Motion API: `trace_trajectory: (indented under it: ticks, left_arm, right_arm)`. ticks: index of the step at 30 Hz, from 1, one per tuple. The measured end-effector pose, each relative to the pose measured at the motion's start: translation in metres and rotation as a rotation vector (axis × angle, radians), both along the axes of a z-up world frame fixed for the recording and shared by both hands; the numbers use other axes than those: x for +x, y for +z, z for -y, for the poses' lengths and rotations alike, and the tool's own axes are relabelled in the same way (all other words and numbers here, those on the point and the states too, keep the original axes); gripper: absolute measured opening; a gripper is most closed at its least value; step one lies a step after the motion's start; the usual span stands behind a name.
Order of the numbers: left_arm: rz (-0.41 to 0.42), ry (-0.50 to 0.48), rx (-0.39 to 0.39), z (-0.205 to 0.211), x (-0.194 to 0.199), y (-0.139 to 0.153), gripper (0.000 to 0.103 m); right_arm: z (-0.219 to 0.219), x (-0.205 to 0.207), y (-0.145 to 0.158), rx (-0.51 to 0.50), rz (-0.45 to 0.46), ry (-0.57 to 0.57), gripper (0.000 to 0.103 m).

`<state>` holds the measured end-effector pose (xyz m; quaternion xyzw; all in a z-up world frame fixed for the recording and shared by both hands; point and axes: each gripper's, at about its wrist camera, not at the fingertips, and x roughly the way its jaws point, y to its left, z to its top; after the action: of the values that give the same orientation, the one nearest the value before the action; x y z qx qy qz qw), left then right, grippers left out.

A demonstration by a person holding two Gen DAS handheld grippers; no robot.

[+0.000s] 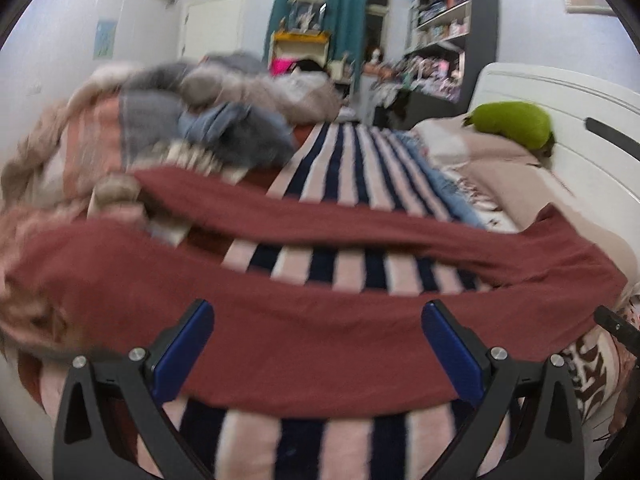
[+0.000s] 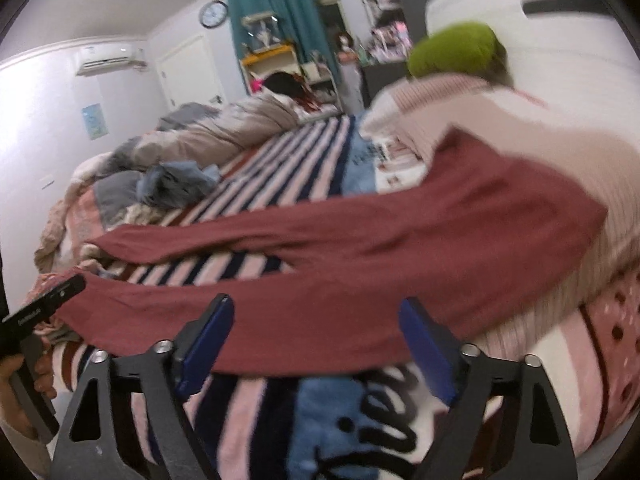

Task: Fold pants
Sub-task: 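Grasp the pants waistband with the right gripper while the left gripper grasps the other waistband edge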

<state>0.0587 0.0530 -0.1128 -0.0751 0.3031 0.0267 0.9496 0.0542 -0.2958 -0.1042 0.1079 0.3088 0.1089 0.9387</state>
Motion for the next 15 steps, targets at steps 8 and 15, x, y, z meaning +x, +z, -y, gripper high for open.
trace_trajectory:
  ticks: [8, 15]
  left_arm:
    - [-0.124, 0.099, -0.109, -0.047, -0.009, -0.056, 0.101]
    - [-0.125, 0.13, -0.177, -0.066, 0.004, -0.064, 0.09]
  right_arm:
    - [0.027, 0.014, -0.055, 0.063, -0.137, -0.069, 0.067]
    - [0.039, 0.025, -0.079, 0.119, -0.171, -0.109, 0.066]
